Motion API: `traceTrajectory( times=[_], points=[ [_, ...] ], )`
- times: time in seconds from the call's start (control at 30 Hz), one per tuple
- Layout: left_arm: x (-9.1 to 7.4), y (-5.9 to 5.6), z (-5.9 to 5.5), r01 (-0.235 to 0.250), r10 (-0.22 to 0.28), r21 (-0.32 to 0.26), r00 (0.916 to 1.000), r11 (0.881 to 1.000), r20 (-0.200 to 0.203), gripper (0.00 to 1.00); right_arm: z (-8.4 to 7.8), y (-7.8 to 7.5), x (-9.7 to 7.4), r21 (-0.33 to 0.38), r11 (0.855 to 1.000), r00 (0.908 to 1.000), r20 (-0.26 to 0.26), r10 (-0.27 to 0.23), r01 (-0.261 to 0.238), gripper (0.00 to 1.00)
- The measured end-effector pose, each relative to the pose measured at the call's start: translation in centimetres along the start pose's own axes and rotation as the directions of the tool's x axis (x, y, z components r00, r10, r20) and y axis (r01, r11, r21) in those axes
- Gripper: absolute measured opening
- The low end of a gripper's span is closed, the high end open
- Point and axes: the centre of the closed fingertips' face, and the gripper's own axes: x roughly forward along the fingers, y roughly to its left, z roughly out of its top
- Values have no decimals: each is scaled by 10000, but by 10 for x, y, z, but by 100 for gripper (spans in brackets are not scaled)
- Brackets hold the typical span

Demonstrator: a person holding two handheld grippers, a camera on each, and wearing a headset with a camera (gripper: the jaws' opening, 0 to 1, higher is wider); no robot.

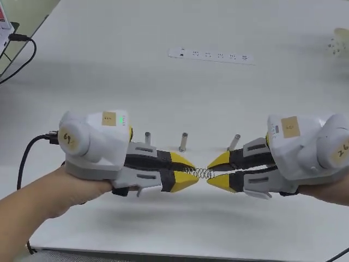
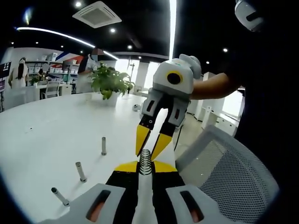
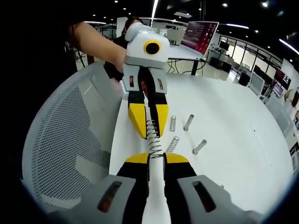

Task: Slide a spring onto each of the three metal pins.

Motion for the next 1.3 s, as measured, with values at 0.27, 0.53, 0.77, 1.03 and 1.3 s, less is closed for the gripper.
traceTrajectory(
  times=[0.27,0.53,0.77,1.03,1.3],
  points=[
    [-1,0,-4,54,-54,5,10000,10000,-57,2,6,0,-6,-141,9998,9998,125,174,-172,8],
    [-1,2,-9,-58,63,166,9996,9998,-285,2,19,-2,-10,-103,9996,9988,397,285,-281,7],
    [-2,5,-13,-104,116,301,9991,9995,-403,2,27,0,-8,-147,9992,9979,532,373,-366,7],
    [-1,7,-13,-135,147,347,9993,9993,-358,2,35,0,-9,-8,9993,9962,792,375,-375,7],
    [0,9,-13,-120,134,485,9995,9988,-283,2,41,0,-7,22,9995,9944,1011,322,-326,7]
  ],
)
